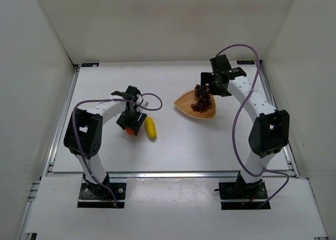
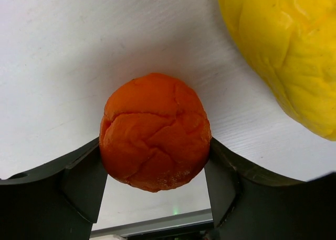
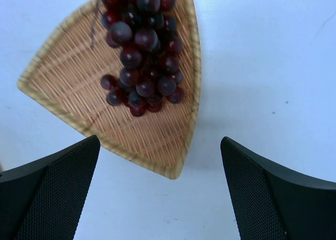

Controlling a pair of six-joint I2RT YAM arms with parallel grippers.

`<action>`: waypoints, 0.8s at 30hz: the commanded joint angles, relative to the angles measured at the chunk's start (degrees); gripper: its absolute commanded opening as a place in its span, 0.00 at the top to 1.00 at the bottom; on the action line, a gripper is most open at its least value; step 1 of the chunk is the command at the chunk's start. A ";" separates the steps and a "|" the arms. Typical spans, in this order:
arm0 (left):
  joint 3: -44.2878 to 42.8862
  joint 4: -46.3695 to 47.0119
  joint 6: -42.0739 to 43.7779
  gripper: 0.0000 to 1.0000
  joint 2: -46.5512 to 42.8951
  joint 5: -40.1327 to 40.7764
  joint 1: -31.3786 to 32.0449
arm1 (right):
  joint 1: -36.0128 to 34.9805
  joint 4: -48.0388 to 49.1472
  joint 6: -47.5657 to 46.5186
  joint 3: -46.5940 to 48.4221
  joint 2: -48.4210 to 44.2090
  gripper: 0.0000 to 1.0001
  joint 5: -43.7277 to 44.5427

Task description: Place and organize the fake fruits in the fruit bowl

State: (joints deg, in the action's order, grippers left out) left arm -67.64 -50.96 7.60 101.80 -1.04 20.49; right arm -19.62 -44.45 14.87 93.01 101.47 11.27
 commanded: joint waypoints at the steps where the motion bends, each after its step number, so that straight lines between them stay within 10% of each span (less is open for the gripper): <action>1: -1.97 1.83 -0.21 0.31 -1.52 -0.64 0.34 | -0.07 0.68 0.51 -1.87 -2.24 0.00 0.86; 4: -2.50 1.22 -0.21 0.45 -2.12 -0.10 0.34 | -0.07 1.20 1.03 -3.71 -3.47 0.00 0.86; 11: -22.50 -2.13 3.04 0.44 -1.96 6.31 4.12 | 0.46 3.66 4.02 -11.34 -8.30 0.00 0.33; 19: -57.20 -0.90 3.04 0.42 22.10 -2.83 12.19 | 6.60 5.60 12.72 -22.24 -16.29 0.00 -0.98; 24: -61.91 3.66 4.79 0.40 29.77 -3.44 17.91 | 8.19 6.30 14.75 -26.39 -22.97 0.00 -0.20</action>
State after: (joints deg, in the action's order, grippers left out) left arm -128.14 -47.59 10.81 129.82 -1.96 35.00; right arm -11.44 -40.01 26.96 67.72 83.07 10.87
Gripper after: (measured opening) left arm 0.769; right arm 0.996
